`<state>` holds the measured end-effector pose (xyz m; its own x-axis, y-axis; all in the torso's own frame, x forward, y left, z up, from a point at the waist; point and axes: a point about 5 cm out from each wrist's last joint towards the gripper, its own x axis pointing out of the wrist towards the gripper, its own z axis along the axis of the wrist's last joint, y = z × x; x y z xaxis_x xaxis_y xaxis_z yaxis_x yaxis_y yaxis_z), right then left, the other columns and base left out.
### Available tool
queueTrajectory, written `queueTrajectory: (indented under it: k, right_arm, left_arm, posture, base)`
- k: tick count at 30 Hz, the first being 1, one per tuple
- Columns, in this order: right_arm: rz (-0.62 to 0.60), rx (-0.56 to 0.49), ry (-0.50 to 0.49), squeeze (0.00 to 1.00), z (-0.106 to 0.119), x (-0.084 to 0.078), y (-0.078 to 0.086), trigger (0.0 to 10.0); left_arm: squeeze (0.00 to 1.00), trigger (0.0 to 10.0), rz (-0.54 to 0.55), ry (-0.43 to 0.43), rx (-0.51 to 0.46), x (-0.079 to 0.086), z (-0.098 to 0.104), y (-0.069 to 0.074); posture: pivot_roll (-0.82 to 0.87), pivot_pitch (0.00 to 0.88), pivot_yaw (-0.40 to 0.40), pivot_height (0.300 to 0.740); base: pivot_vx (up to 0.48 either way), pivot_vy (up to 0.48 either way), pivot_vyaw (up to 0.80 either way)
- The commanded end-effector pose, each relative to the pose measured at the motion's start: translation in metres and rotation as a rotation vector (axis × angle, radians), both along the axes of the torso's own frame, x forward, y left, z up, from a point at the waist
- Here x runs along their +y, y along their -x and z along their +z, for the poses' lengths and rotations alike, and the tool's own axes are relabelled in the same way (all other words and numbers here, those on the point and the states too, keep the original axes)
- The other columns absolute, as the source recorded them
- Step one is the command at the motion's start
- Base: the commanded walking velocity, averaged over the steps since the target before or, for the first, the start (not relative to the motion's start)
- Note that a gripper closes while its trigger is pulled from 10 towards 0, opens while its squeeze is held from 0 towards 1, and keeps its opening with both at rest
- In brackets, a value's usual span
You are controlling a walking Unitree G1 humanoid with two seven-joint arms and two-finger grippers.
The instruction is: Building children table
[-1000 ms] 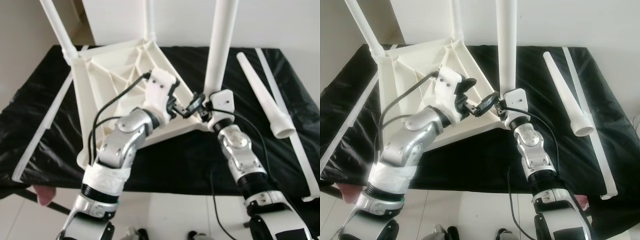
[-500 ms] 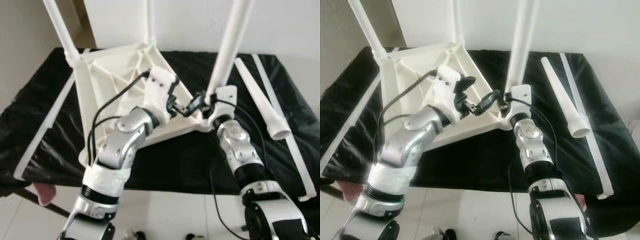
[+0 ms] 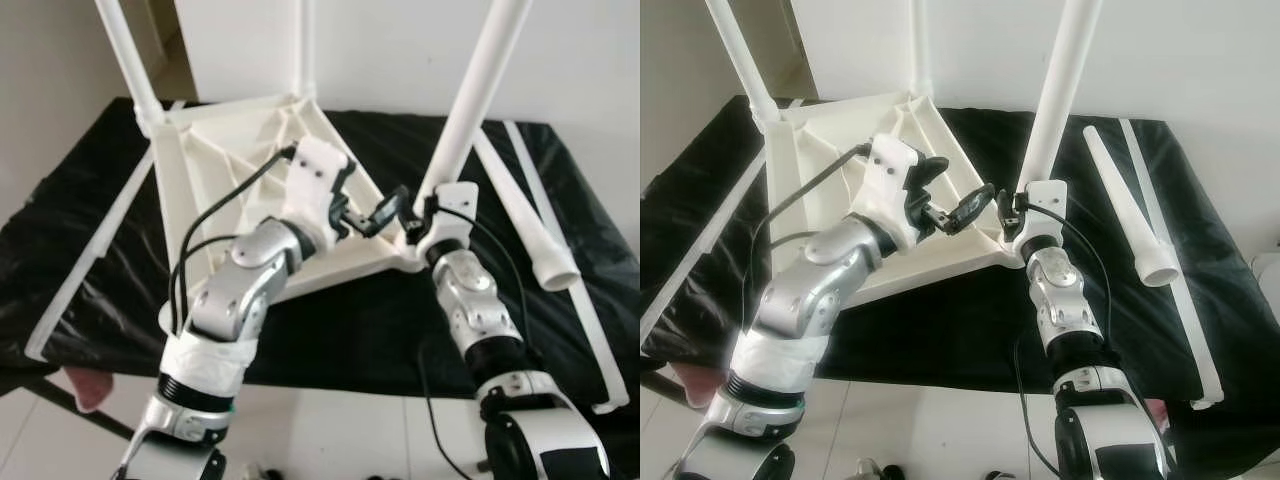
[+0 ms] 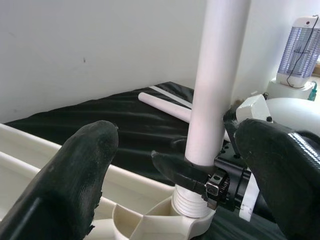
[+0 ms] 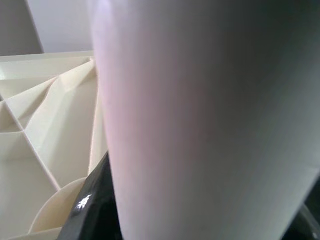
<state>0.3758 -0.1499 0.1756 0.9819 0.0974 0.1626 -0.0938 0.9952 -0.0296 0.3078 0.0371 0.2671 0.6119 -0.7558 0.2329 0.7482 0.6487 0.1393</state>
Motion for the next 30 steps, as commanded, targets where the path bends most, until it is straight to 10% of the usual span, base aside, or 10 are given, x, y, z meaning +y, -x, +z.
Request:
queueTrajectory:
  k: [1,13,27,29,30]
  right_arm:
    - [-0.186,0.168,-0.013,0.0,-0.044,-0.018,0.012,10.0]
    - [-0.45,0.179,-0.131,0.0,-0.044,0.019,0.02,10.0]
    - [-0.388,0.075,-0.154,0.0,-0.03,0.029,0.021,10.0]
    - [-0.382,0.064,-0.159,0.11,-0.029,0.027,0.021,10.0]
    - [-0.358,0.045,-0.161,1.0,-0.026,0.026,0.021,10.0]
  left_arm:
    - [0.0,10.0,0.014,0.011,0.01,0.001,-0.001,0.001]
    - [0.0,10.0,0.015,0.033,0.019,0.0,0.0,0.002]
    - [0.0,10.0,-0.024,0.026,0.046,-0.002,-0.004,0.007]
    - [0.0,10.0,-0.04,0.013,0.046,-0.003,-0.006,0.009]
    - [0.0,10.0,-0.061,-0.014,0.038,-0.005,-0.009,0.013]
  posture:
    - [-0.09,0.132,0.02,0.74]
    - [-0.09,0.139,0.008,0.74]
    - [-0.08,0.157,0.001,0.74]
    - [-0.08,0.158,0.001,0.74]
    - [-0.09,0.161,0.001,0.74]
  base:
    - [0.0,0.0,0.0]
    - [0.0,0.0,0.0]
    - [0.0,0.0,0.0]
    - [0.0,0.0,0.0]
    - [0.0,0.0,0.0]
